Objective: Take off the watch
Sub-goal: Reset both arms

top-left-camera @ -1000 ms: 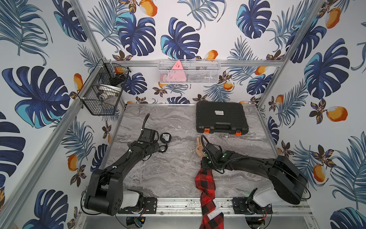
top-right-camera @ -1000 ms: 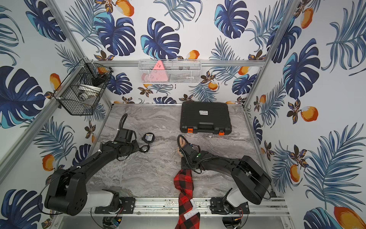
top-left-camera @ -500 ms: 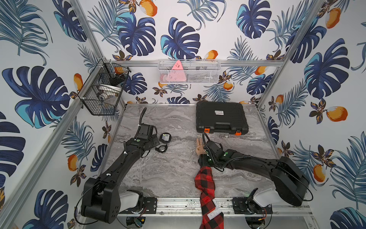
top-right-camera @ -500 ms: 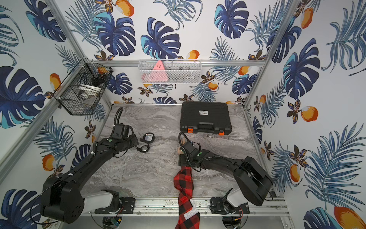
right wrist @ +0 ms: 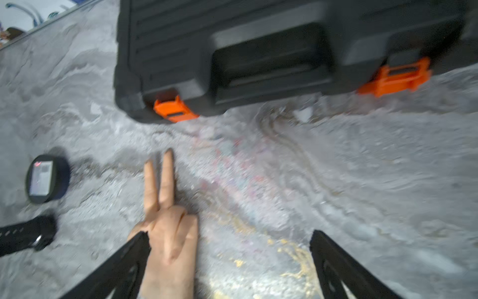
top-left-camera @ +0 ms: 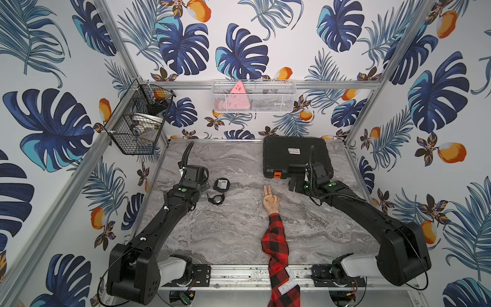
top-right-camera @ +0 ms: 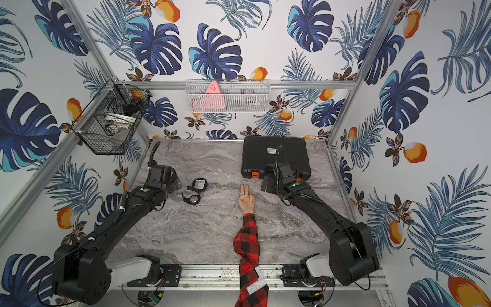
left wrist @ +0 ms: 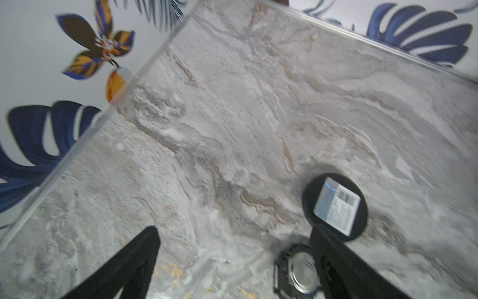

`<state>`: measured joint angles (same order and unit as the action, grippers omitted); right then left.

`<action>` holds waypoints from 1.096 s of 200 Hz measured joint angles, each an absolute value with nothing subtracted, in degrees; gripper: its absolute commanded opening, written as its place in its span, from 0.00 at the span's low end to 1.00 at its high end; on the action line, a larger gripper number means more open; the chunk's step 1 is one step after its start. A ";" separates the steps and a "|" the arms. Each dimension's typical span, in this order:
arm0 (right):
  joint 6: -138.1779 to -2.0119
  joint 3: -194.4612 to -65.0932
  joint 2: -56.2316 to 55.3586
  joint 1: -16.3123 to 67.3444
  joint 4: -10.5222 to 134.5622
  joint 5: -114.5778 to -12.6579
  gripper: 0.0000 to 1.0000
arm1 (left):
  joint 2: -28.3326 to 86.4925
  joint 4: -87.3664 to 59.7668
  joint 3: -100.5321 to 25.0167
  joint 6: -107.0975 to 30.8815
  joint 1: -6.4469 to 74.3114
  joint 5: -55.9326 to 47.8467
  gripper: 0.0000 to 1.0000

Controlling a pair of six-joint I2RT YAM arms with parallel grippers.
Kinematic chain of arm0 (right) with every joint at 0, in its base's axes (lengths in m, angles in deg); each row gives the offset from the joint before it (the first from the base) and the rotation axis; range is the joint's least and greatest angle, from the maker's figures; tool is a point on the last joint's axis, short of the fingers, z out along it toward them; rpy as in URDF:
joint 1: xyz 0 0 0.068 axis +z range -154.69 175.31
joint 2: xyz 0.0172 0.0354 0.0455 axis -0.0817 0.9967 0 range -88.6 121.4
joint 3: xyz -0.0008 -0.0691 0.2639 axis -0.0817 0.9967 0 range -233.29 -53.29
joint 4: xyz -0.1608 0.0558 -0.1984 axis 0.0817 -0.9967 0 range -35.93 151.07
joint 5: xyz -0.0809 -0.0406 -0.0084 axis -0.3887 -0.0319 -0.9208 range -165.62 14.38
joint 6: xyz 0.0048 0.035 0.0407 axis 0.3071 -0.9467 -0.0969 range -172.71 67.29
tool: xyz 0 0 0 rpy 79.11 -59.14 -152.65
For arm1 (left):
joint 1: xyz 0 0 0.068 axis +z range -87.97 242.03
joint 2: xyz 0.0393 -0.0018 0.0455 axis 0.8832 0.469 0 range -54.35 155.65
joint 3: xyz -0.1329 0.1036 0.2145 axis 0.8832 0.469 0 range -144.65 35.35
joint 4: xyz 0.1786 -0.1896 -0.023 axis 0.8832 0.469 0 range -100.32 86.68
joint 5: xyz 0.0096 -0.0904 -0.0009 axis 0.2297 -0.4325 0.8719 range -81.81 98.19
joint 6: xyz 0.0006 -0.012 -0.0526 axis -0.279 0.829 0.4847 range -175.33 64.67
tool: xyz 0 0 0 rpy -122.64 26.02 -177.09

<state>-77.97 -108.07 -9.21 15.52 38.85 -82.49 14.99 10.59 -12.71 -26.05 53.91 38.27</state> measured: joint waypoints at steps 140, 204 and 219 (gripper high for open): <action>-63.72 -77.82 -6.71 -1.24 87.40 -102.75 1.00 | 31.91 -57.34 17.09 -55.86 46.90 58.77 0.95; -58.91 -66.81 5.68 -2.80 121.82 -95.10 1.00 | 30.01 -67.68 19.38 -58.92 47.46 52.52 0.99; -57.81 -65.21 8.74 -2.82 126.96 -92.92 1.00 | 31.43 -71.38 21.09 -57.83 48.45 50.27 0.99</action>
